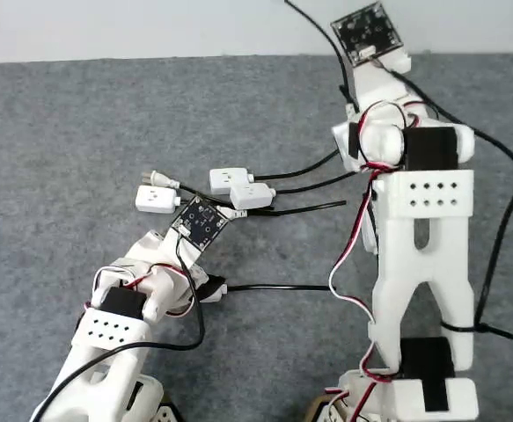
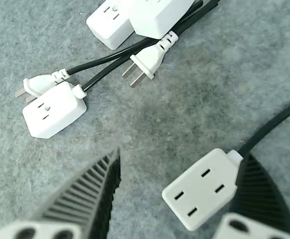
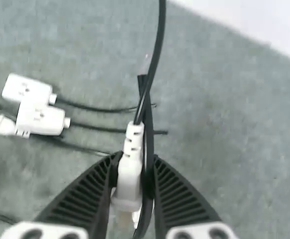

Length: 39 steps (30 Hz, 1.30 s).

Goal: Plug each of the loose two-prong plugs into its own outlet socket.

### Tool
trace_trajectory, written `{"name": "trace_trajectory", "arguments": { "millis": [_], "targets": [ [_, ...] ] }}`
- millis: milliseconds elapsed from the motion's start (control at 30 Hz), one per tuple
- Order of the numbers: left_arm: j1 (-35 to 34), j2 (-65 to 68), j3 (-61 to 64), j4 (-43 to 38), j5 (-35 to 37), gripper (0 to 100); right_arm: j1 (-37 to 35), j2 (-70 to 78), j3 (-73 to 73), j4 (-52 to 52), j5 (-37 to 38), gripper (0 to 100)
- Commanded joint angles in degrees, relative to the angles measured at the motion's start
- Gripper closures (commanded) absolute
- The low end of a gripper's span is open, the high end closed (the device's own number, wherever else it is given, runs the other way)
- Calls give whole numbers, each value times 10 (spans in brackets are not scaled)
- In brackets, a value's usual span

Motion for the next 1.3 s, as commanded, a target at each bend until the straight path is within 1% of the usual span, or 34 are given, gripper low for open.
{"name": "trace_trajectory", "arguments": {
  "millis": [0, 100, 233, 433, 567, 733, 933, 1000, 1167, 1267],
  "targets": [
    [1, -15, -7, -14, -7, 648, 5, 36, -19, 30, 4, 990],
    [1, -15, -7, -15, -7, 648, -5, 88, -19, 44, 4, 990],
    [1, -15, -7, -15, -7, 648, -14, 173, -20, 37, 4, 990],
    [1, -15, -7, -15, -7, 648, -20, 301, -23, -57, 4, 990],
    [1, -15, -7, -15, -7, 648, -22, 352, -24, -122, 4, 990],
    [1, -15, -7, -15, -7, 648, -28, 372, -24, -151, 4, 977],
    [2, -15, -7, -15, -7, 648, -29, 376, -24, -145, 4, 820],
    [2, -15, -7, -15, -7, 648, -29, 372, -24, -145, 4, 795],
    [2, -15, -7, -15, -7, 648, -25, 372, -24, -145, 4, 794],
    [2, -15, -7, -15, -7, 648, -10, 364, -33, -145, 4, 794]
  ]
}}
